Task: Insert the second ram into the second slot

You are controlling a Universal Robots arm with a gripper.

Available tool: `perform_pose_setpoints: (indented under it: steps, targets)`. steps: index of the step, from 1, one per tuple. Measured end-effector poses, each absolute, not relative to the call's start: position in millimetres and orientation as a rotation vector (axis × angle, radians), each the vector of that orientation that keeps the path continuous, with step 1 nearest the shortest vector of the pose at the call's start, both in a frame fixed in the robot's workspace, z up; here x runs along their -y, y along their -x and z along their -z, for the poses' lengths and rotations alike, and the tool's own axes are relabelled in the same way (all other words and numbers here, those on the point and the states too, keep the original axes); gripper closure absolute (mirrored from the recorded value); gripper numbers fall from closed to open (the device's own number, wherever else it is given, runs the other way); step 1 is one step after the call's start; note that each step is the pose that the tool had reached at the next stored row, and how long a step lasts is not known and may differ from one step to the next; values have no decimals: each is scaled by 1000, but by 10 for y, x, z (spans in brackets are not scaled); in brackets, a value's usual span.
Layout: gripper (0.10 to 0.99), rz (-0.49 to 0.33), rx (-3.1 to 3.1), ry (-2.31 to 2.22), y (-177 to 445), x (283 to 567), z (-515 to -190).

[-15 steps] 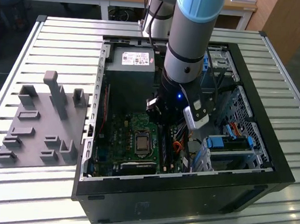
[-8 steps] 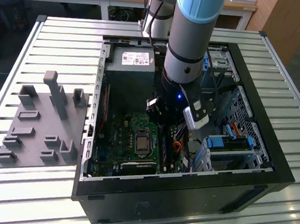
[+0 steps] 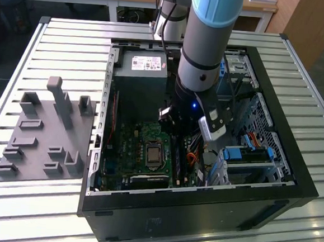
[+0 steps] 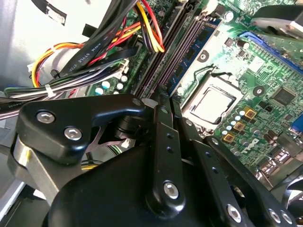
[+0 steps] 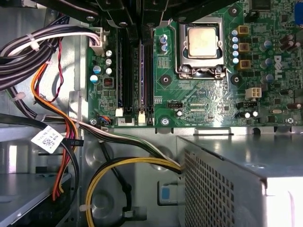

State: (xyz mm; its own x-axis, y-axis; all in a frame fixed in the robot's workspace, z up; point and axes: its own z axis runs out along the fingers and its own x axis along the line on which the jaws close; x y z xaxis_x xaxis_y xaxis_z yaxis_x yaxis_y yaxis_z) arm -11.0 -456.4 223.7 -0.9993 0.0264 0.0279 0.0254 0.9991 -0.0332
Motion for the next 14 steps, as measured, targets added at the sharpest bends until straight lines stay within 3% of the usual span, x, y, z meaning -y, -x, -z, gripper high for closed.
perform_pose_setpoints:
  steps: [14]
  targets:
    - [945, -51, 3113, 27, 105, 4565, -2200]
